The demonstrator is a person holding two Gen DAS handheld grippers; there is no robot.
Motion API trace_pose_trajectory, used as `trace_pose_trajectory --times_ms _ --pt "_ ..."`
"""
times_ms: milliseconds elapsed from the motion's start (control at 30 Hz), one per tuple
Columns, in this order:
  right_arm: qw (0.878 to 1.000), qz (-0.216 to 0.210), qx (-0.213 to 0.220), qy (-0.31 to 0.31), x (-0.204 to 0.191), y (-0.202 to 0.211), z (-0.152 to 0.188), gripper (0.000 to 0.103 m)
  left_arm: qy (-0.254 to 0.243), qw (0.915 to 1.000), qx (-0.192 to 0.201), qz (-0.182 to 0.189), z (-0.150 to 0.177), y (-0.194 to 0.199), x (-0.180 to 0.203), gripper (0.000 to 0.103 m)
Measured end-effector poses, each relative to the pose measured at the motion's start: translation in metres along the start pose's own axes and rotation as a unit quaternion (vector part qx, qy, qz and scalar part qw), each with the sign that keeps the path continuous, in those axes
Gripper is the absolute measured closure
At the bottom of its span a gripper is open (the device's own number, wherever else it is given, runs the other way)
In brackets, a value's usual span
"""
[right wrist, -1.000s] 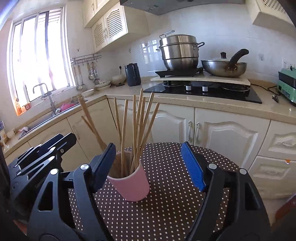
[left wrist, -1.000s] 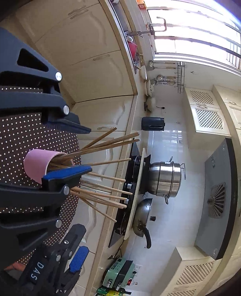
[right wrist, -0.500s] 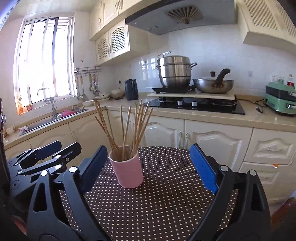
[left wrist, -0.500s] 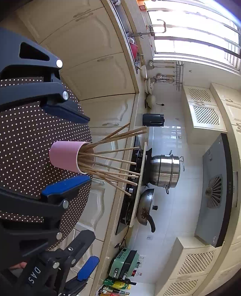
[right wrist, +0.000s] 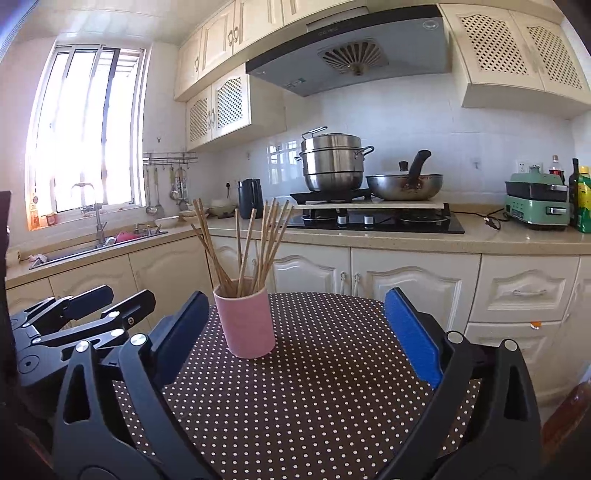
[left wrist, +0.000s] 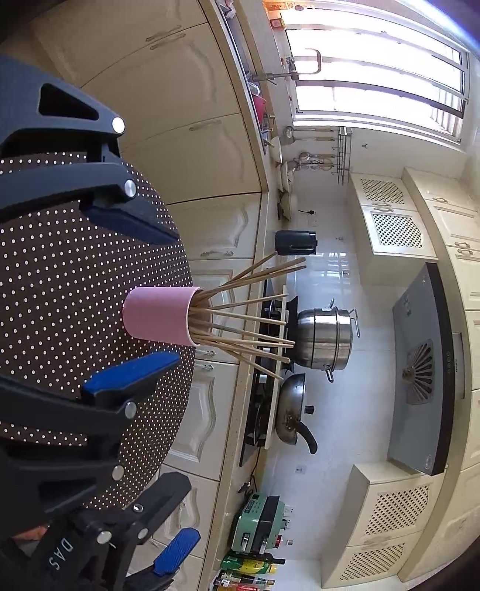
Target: Organize utensils
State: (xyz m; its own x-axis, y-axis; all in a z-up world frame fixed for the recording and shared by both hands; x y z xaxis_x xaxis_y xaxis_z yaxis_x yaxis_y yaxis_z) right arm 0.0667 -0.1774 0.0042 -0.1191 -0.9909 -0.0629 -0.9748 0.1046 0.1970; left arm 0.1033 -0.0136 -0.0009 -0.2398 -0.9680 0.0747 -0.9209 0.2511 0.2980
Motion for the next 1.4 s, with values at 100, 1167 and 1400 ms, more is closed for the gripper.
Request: trace_pose_trajectory --times_ms 100,1167,1400 --pt "1.000 0.008 0.006 -0.006 0.003 -0.001 0.012 0.009 0.000 0.9999 0.012 0.003 0.009 -0.001 0.004 0.043" --pt "0.998 0.046 0.051 0.006 0.000 -0.013 0.036 0.008 0.007 0.9968 0.077 -0.020 0.039 -0.013 -0.002 0.040" --pt "0.998 0.043 0.041 -0.008 0.005 -0.015 0.036 0.008 0.005 0.9974 0.069 -0.020 0.039 -0.016 -0.001 0.037"
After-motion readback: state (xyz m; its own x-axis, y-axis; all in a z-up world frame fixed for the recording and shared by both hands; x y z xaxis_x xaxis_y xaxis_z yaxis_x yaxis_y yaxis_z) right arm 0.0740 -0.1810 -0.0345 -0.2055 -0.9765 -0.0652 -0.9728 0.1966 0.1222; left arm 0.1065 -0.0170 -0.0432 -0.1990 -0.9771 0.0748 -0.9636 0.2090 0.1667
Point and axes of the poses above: each gripper's, at about its wrist camera, not at the fingertips, and y roughly against the way its jaws point, x to its right, z to its underside, the point moved 1 cm from there along -y, roughly the way its jaws point, and after that the axes turned 11 degrees about z, right-handed, at the moved point
